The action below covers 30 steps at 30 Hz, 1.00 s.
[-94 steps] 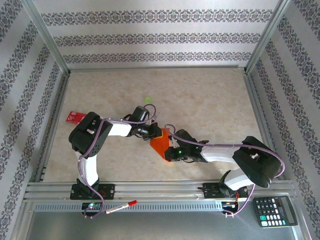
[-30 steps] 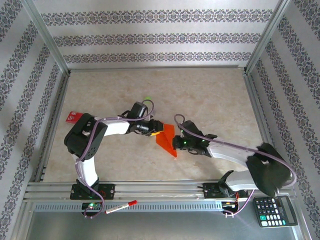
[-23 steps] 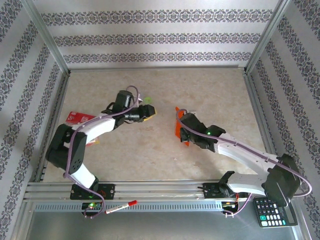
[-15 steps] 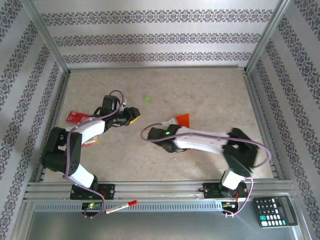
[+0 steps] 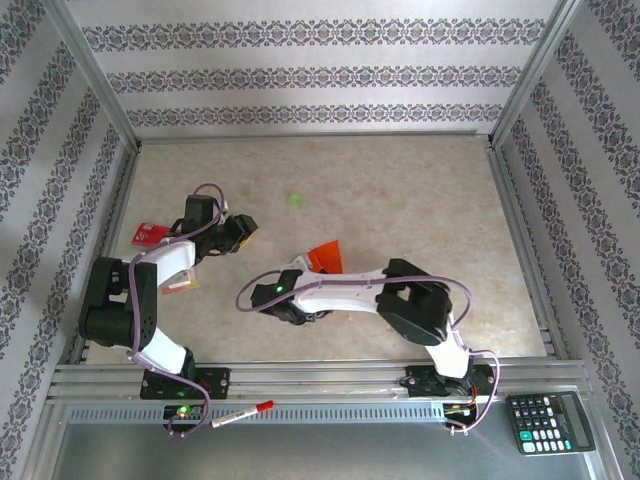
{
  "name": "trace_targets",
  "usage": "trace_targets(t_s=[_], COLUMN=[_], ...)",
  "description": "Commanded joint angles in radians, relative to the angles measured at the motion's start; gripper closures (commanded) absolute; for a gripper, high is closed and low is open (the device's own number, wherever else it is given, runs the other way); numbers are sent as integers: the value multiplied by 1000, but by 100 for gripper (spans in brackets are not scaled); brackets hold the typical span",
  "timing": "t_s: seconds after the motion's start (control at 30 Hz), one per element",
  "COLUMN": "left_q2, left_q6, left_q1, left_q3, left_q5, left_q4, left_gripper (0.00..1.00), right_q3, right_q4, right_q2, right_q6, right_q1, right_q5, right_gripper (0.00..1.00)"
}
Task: Fold a paper plane with a square sheet of paper (pick it up from the middle)
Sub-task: Turn over the paper at the center of the table.
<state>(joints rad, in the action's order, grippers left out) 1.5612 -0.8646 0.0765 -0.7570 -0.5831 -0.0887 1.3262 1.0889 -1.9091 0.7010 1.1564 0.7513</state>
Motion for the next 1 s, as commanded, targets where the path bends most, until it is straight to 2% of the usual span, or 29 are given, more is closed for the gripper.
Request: trace_targets(t_s=[0.0,0.1,0.2,0.3,0.43,0.57,0.73,0.77,0.87,0.97], left_q2=[-9,-11,-12,-10,-6,-4,-7,-9,-12,-27], left_q6=[4,6,18,22,38,57,64,65,63,51], left_q1=[-7,-5,-6,-7,-6,-6,-8,-10,-10,-8], left_q3=[-5,-1,0,5,-1,-14,-25,-26,-33,-18], left_q5=[-18,-15,-5,4,17,41,57,56,46,19], left_q4=[12,16,26,29,46,71,84,87,93,91], left_gripper=[61,61,61,61,61,61,61,61,60,60], right_q3=[-72,-86,-109,-78,39,175,223,227,234,226], right_q4=[-8,98,119,137,165,146,37,6,-87,-163], right_q2=[217,304,303,181,-62,-220,-263,-264,-241,-144], right_q6=[-87,-144,-209,-213,-199,-220,-231,-229,-217,-218], right_q1=[-100,-180,-215,-190,-82,19,60,61,57,31], right_q5=[14,168,242,250,246,162,12,-27,-144,-237], right_gripper=[100,100,100,100,100,100,100,98,81,73])
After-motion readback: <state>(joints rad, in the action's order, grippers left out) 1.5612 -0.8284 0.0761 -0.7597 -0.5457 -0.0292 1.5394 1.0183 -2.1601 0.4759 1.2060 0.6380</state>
